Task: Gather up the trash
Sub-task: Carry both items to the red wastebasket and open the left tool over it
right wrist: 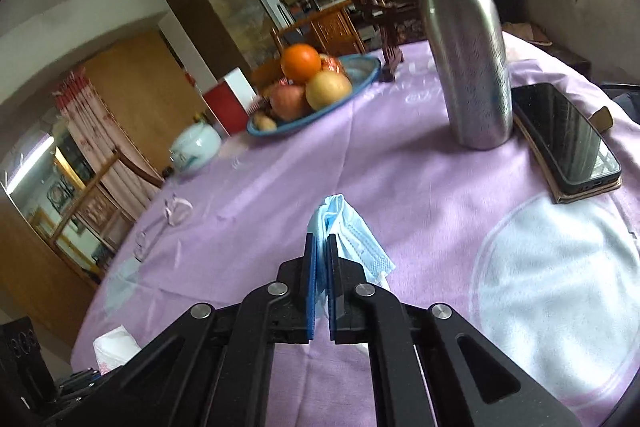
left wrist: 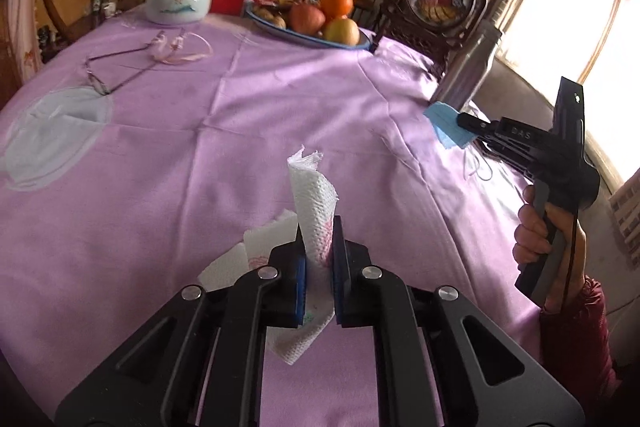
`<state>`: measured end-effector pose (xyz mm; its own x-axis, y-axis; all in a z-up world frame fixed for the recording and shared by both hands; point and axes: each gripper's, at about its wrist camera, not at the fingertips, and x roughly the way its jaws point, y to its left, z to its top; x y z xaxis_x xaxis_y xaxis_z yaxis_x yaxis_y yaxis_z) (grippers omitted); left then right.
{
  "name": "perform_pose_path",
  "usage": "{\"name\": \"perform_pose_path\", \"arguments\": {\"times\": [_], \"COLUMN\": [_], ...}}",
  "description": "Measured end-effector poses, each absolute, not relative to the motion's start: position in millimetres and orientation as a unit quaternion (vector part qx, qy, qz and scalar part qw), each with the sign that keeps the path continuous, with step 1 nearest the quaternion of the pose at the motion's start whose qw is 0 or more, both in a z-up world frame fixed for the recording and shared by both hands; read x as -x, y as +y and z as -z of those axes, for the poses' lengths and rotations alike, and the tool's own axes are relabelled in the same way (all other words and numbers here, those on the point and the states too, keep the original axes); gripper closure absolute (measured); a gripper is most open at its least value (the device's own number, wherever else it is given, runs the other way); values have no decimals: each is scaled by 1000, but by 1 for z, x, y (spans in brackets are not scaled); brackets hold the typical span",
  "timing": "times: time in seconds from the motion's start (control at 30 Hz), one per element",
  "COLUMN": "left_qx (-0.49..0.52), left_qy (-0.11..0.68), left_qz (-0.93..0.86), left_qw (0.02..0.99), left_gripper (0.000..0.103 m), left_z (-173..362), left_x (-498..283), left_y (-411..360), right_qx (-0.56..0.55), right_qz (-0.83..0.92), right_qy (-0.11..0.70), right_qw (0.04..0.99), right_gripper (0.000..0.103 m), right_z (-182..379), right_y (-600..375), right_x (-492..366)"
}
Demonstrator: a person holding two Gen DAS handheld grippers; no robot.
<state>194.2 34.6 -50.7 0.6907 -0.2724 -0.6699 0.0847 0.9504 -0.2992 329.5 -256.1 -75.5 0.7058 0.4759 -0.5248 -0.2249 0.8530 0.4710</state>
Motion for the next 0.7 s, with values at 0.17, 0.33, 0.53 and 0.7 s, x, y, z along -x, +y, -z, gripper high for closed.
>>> {"name": "perform_pose_path", "arguments": {"times": [0.17, 0.33, 0.53, 0.7], "left_qx": [127, 127, 133, 135], "left_qy": [349, 320, 299, 285], "left_qz": [82, 51, 15, -18], "left_qw": [925, 938, 945, 949], "left_gripper": [92, 92, 92, 92], "left_z": [19, -7, -27, -41], "left_x": [-158, -113, -65, -19], "left_y": [50, 75, 113, 150], "right_qx": [-191, -165, -190, -213], "right_qz": [-216, -224, -247, -291], "right_qy": [311, 274, 240, 232], "right_qw": [906, 921, 919, 903], "right_gripper": [97, 97, 97, 98], "right_z": [66, 52, 43, 30], "right_y": [-254, -249, -255, -242], "right_x": [-322, -304, -268, -217]}}
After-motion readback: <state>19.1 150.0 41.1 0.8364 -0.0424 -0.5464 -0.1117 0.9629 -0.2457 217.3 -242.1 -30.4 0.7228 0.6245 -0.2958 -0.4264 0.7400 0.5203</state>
